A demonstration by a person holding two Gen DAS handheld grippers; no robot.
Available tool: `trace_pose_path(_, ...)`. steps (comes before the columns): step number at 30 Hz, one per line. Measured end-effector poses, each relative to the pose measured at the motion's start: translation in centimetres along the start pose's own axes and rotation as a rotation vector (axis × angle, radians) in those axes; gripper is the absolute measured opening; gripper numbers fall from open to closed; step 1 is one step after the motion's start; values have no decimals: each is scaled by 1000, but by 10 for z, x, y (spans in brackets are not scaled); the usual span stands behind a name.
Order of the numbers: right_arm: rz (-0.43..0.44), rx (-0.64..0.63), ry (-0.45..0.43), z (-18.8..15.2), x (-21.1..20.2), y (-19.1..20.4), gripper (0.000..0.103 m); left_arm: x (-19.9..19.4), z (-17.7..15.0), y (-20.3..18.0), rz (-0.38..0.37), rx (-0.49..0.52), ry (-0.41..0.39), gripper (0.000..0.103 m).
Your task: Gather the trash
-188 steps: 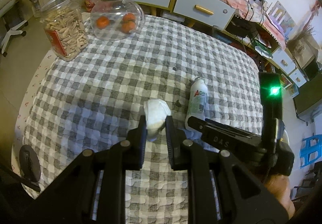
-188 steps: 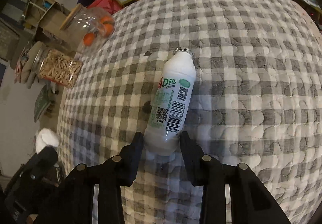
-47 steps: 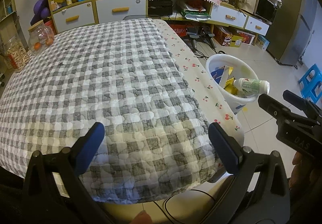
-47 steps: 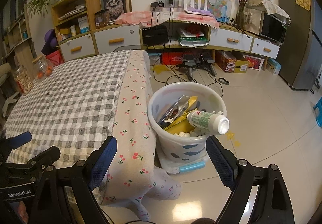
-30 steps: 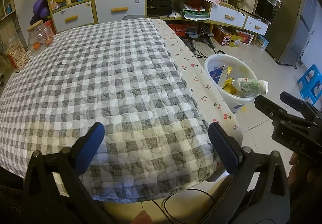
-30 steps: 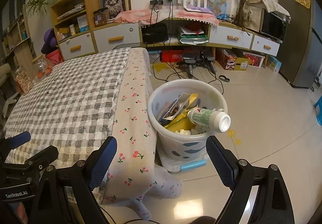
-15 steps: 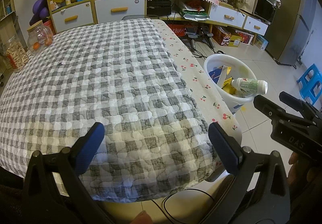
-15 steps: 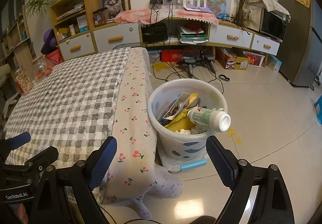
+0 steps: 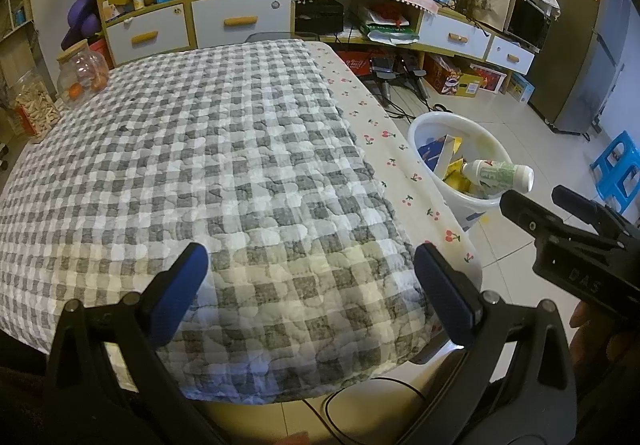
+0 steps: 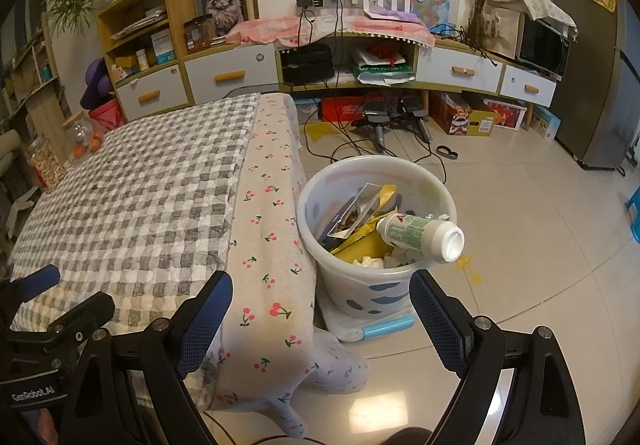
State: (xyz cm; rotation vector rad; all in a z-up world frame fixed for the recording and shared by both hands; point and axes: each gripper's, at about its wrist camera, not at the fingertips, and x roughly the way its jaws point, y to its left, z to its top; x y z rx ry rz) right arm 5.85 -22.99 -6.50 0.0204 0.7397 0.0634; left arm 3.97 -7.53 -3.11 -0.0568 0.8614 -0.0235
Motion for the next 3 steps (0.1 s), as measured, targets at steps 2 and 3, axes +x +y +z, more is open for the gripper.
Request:
trace_pose_path(2, -5, 5, 4, 2, 2, 2, 92, 1, 3, 4, 0, -7, 9, 102)
trace_pose_path(3, -6, 11, 14, 5, 4, 4, 92, 2, 9, 9, -1, -16, 24, 102)
